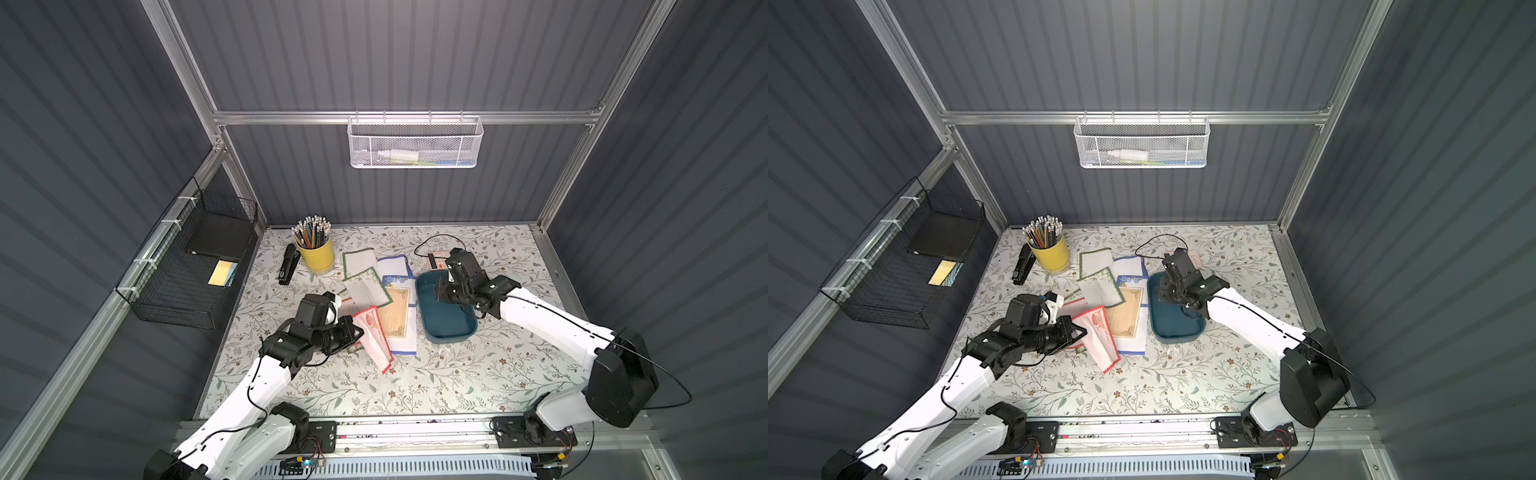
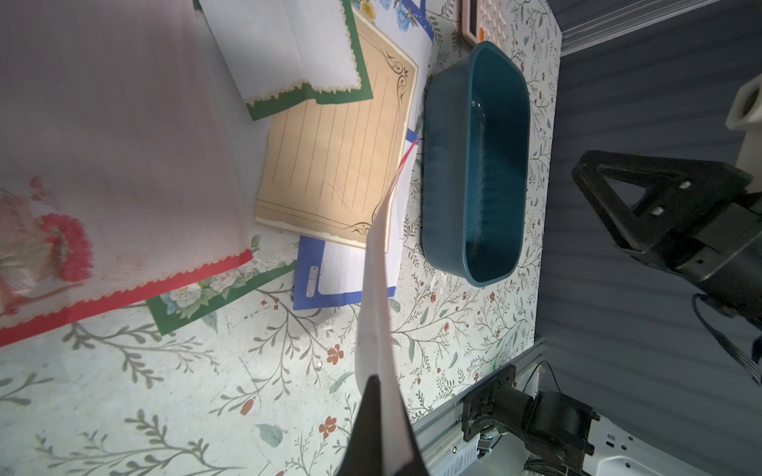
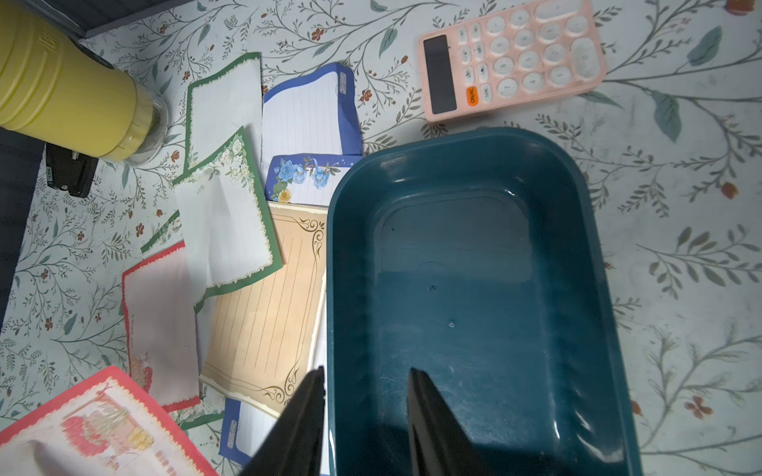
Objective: Take out the stationery paper from the storage box
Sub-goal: Place the stationery paper at the center of the board.
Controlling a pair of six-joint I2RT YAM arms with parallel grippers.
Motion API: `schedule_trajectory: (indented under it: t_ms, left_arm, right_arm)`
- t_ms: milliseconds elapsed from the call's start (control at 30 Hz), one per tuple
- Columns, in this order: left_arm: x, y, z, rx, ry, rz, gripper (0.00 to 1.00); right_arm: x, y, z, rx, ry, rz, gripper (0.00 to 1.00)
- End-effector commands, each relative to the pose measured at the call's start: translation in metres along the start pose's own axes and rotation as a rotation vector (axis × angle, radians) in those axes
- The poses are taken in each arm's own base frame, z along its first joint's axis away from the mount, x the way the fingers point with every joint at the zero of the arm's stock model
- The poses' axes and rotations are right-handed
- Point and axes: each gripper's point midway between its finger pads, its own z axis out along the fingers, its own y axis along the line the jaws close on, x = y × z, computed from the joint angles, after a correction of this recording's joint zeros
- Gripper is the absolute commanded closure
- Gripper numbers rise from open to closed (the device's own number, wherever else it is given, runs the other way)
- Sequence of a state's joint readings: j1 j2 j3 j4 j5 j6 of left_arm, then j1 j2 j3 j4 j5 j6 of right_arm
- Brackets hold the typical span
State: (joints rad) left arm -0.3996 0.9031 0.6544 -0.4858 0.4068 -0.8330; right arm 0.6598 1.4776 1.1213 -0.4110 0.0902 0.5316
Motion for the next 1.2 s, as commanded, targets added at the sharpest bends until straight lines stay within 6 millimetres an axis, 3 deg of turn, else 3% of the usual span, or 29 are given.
schedule_trajectory:
  t_ms: [0, 300, 567, 733, 933, 1000, 1100, 1167]
  left_arm:
    - [0.000, 0.010, 0.008, -0.010, 0.006, -0.030, 0.98]
    - [-0.022, 0.052, 0.006, -0.068, -0.023, -0.074, 0.88]
    - [-0.034, 0.049, 0.006, -0.066, -0.018, -0.067, 0.70]
    - [-0.034, 0.058, 0.002, -0.134, -0.008, -0.088, 0.49]
    - [-0.037, 0.079, -0.027, -0.356, -0.027, -0.117, 0.20]
    - [-0.038, 0.082, -0.039, -0.421, -0.022, -0.111, 0.17]
    - [-0.051, 0.073, -0.063, -0.485, -0.067, -0.095, 0.13]
    - [-0.072, 0.058, -0.084, -0.515, -0.137, -0.061, 0.11]
  right_arm:
    - [0.004, 0.001, 0.003, -0.013, 0.016, 0.009, 0.62]
    - [0.011, -0.003, 0.010, 0.009, 0.039, 0.004, 0.62]
    - [0.020, -0.004, 0.023, 0.014, 0.084, 0.004, 0.62]
    - [0.024, -0.005, 0.027, 0.018, 0.101, 0.000, 0.62]
    - [0.026, -0.008, 0.027, 0.027, 0.101, -0.002, 0.62]
    - [0.026, -0.008, 0.027, 0.027, 0.100, -0.002, 0.62]
    - [0.026, -0.007, 0.027, 0.025, 0.101, -0.002, 0.62]
    - [0.022, -0.008, 0.024, 0.033, 0.092, -0.001, 0.62]
